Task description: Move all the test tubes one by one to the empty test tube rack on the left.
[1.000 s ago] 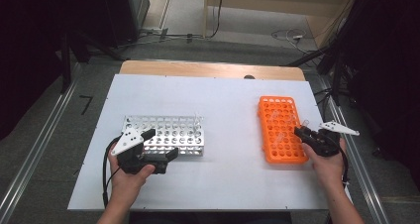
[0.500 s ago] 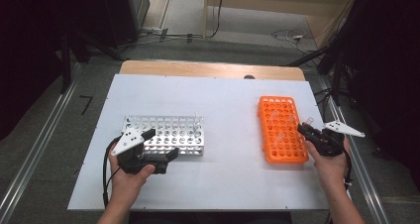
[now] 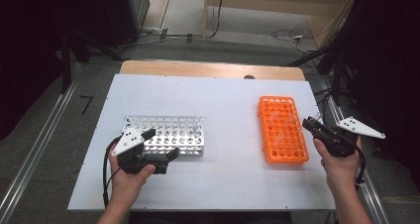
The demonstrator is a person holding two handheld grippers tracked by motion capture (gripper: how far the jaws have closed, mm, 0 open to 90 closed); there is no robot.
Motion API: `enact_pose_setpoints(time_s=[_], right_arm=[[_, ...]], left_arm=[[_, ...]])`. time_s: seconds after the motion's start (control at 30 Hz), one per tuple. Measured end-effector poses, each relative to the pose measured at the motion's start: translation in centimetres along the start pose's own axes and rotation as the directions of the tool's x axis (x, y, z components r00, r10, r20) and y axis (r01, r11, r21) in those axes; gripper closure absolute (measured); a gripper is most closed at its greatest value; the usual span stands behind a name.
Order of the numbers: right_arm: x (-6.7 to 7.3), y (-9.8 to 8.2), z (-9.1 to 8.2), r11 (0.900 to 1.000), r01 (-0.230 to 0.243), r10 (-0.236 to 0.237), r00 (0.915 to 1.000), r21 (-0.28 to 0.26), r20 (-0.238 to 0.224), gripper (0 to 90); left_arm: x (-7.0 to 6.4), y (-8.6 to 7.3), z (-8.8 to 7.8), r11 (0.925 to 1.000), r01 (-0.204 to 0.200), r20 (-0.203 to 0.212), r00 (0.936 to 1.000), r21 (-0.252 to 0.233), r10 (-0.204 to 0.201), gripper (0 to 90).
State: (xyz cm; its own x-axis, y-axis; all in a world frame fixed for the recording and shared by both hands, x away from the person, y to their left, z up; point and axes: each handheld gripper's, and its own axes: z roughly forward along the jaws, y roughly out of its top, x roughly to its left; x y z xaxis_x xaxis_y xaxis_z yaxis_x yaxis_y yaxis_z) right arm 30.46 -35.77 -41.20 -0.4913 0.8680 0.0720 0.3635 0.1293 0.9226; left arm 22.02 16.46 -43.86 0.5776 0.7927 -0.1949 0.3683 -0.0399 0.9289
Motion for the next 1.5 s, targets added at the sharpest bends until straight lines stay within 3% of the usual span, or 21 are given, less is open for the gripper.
enact_pose_setpoints(time_s=[0.3, 0.5, 0.7, 0.87, 0.93, 1.0, 1.27, 1.33, 1.5], right_arm=[[3.0, 1.5, -0.4, 0.998, 0.048, -0.051, 0.9955, -0.036, -0.080, 73.5], [5.2, 2.3, -0.5, 0.996, 0.065, -0.074, 0.9869, -0.063, -0.144, 73.5], [7.8, 1.8, 0.3, 0.995, 0.089, -0.099, 0.9687, -0.054, -0.227, 73.6], [9.1, 1.3, 1.0, 0.994, 0.101, -0.107, 0.9586, -0.036, -0.264, 73.5], [10.0, 0.8, 1.4, 0.993, 0.119, -0.121, 0.9495, -0.023, -0.290, 73.6], [10.4, 0.7, 1.5, 0.993, 0.119, -0.119, 0.9470, -0.018, -0.299, 73.5], [12.9, -0.5, 2.5, 0.988, 0.151, -0.135, 0.9199, 0.014, -0.368, 73.6], [13.1, -0.6, 2.7, 0.988, 0.152, -0.135, 0.9178, 0.016, -0.373, 73.6], [14.3, -1.1, 3.2, 0.985, 0.171, -0.143, 0.9023, 0.032, -0.407, 73.6]], left_arm=[[-0.1, 0.0, 0.0, 1.0000, -0.005, 0.002, 1.0000, 0.000, 0.005, 0.0], [-0.3, 0.1, 0.1, 1.0000, -0.008, 0.006, 0.9999, -0.002, 0.008, 0.0], [-0.6, 0.2, 0.3, 0.9999, -0.011, 0.014, 0.9998, -0.002, 0.011, 0.0], [-1.0, 0.3, 0.6, 0.9998, -0.018, 0.025, 0.9995, 0.001, 0.018, 0.0], [-1.2, 0.3, 0.7, 0.9998, -0.021, 0.031, 0.9993, 0.000, 0.021, 0.0], [-1.4, 0.4, 0.8, 0.9997, -0.025, 0.036, 0.9991, 0.002, 0.024, 0.0], [-2.2, 0.6, 1.0, 0.9995, -0.033, 0.056, 0.9979, 0.001, 0.033, 0.0], [-2.4, 0.6, 1.1, 0.9994, -0.034, 0.064, 0.9974, -0.001, 0.034, 0.0], [-3.0, 0.8, 1.5, 0.9991, -0.042, 0.084, 0.9956, -0.003, 0.042, 0.5]])
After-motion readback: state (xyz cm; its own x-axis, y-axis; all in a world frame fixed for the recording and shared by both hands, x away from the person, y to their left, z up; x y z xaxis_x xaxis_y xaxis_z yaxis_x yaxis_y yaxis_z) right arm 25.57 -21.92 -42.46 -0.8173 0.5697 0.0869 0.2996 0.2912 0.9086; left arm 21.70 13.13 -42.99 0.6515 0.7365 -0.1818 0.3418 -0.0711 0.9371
